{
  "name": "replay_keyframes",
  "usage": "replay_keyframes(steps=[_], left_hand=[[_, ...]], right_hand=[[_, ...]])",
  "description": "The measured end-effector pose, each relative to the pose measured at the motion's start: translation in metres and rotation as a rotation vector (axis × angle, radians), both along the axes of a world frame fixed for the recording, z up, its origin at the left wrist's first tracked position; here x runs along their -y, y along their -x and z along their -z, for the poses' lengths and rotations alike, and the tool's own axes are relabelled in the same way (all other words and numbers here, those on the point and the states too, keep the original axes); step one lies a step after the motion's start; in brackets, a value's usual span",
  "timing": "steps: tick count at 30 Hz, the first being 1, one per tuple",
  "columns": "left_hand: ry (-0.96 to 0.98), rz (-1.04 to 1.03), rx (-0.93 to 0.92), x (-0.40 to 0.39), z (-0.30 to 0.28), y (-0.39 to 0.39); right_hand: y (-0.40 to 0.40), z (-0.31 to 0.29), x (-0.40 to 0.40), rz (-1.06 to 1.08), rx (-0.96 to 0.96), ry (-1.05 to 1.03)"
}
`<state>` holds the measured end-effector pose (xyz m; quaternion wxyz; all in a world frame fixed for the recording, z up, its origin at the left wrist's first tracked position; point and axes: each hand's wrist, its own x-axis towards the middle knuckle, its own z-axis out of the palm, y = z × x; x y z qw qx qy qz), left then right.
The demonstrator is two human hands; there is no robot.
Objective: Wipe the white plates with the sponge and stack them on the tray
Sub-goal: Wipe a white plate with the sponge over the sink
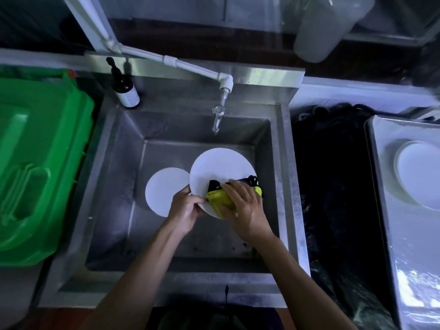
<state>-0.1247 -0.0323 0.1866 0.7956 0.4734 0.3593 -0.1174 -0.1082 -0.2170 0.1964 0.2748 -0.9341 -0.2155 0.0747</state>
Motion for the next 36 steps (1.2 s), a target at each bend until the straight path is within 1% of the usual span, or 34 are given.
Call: replay_keyframes(steps=[9, 17, 22, 25, 28, 36], left_hand=[[0.074, 0.048, 0.054, 0.012, -0.016, 0.002], [-0.020, 0.201, 0.037, 0.015, -0.024, 0.001], [-0.052, 0.259, 0.019, 0.017, -0.023, 0.001], [-0.020, 0.255, 0.024, 0.015, -0.022, 0.001], [-0.021, 0.246, 0.034, 0.011, -0.022, 0.001], [-0.045, 0.138, 0.047, 0.007, -0.029, -0.004]], right_hand=[[0.003, -0.009, 0.012, -0.022, 0.108, 0.047], [-0.036, -0.024, 0.007, 0.046, 0.068, 0.069], [-0.045, -0.028, -0.009, -0.032, 0.123, 0.067], [-0.046, -0.031, -0.022, -0.083, 0.158, 0.057], [-0.057, -0.035, -0.029, -0.083, 0.168, 0.052], [-0.086, -0.044, -0.038, 0.048, 0.180, 0.065]])
